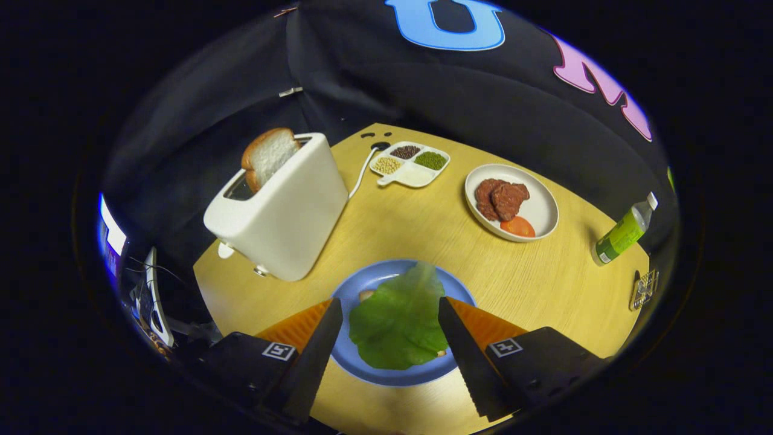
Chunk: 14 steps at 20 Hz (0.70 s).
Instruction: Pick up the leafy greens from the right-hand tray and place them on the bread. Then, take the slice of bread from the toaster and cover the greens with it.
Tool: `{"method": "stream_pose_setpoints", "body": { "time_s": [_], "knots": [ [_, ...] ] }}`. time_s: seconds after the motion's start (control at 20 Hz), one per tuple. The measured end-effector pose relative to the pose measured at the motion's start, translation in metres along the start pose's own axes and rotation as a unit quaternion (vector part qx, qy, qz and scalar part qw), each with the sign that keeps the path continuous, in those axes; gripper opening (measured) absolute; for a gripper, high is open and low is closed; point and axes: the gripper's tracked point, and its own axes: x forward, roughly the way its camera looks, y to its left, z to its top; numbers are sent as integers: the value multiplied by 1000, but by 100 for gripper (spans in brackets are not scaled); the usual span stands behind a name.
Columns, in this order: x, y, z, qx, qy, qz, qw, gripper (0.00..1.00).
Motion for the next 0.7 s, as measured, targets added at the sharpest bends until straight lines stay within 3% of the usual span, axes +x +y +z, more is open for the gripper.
{"method": "stream_pose_setpoints", "body": {
  "time_s": [0.7],
  "knots": [
    [-7, 104, 130, -49, -83, 53, 994, 99]
  ]
}}
